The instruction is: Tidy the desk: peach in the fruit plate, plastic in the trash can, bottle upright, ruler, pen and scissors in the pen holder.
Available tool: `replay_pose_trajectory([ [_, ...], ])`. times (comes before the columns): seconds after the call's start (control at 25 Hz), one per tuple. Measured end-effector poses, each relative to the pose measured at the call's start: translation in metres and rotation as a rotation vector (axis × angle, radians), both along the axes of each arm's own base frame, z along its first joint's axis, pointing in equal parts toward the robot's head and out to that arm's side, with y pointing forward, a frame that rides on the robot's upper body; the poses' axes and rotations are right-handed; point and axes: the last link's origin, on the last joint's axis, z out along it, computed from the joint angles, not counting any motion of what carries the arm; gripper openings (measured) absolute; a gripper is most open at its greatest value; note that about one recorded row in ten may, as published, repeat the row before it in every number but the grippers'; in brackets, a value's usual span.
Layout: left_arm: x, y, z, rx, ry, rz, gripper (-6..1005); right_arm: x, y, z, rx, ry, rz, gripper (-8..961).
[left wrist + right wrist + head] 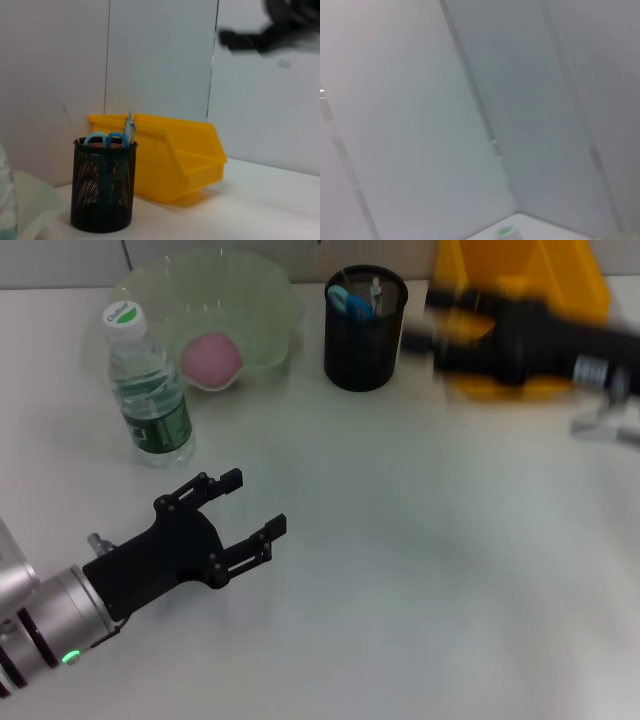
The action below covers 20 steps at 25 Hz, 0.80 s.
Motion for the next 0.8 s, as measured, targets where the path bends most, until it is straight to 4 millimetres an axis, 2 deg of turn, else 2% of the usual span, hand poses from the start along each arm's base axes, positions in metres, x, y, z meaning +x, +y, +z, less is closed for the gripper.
replay_pose_trajectory([
  [0.12, 0.000, 0.001, 0.005, -0.034, -0.022, -0.002, 787, 0.022, -0.021, -0.022, -0.035, 0.020, 0.034, 823],
  [0.16, 0.001, 0.000, 0.007, -0.045, -0.028, -0.011, 787, 0.036, -0.034, -0.035, -0.019, 0.019, 0.062, 822],
  [0.2, 0.002, -0.001, 0.008, -0.055, -0.035, -0.022, 787, 0.036, -0.034, -0.035, -0.019, 0.019, 0.062, 822],
  [0.4, 0.009, -0.003, 0.012, -0.125, -0.066, -0.062, 787, 0.061, -0.057, -0.056, 0.039, -0.017, 0.095, 819],
  [0.64, 0.009, -0.007, 0.019, -0.149, -0.057, -0.112, 787, 0.075, -0.077, -0.072, 0.051, -0.086, 0.149, 818],
  [0.8, 0.007, -0.011, 0.023, -0.166, -0.047, -0.129, 786, 0.081, -0.082, -0.078, 0.022, -0.132, 0.165, 818],
])
